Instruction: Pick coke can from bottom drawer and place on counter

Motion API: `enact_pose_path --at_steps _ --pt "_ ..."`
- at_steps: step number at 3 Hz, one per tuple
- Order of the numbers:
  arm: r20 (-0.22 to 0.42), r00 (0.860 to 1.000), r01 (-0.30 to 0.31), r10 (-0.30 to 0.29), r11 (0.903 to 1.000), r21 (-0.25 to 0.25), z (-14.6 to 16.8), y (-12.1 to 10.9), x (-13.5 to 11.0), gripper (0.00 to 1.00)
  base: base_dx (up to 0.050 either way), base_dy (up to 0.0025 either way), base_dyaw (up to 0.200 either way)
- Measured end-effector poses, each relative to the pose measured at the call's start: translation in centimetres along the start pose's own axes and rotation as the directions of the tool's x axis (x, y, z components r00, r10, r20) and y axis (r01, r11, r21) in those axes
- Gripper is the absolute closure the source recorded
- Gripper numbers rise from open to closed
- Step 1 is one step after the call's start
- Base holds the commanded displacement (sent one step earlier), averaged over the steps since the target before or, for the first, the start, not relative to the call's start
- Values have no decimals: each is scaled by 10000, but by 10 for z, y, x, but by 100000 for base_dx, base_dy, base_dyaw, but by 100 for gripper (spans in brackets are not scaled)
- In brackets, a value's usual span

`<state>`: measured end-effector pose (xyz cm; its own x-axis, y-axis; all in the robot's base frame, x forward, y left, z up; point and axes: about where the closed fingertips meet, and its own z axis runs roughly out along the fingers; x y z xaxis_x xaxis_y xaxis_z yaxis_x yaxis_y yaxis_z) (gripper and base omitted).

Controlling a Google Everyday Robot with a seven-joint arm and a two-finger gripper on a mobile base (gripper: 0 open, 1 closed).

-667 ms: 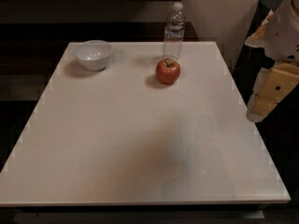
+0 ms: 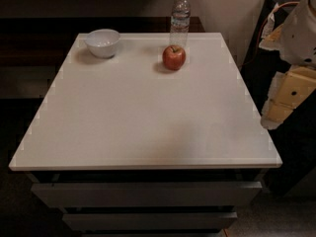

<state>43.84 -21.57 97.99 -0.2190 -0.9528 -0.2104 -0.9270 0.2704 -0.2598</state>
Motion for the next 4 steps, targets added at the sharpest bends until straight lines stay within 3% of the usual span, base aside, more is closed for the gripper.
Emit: enact_pose_path --at_steps 2,4 --pt "0 10000 0 0 10000 0 0 0 0 0 -4925 0 -5" --pt "90 9999 -133 135 9997 -200 2 0 -4 0 0 0 0"
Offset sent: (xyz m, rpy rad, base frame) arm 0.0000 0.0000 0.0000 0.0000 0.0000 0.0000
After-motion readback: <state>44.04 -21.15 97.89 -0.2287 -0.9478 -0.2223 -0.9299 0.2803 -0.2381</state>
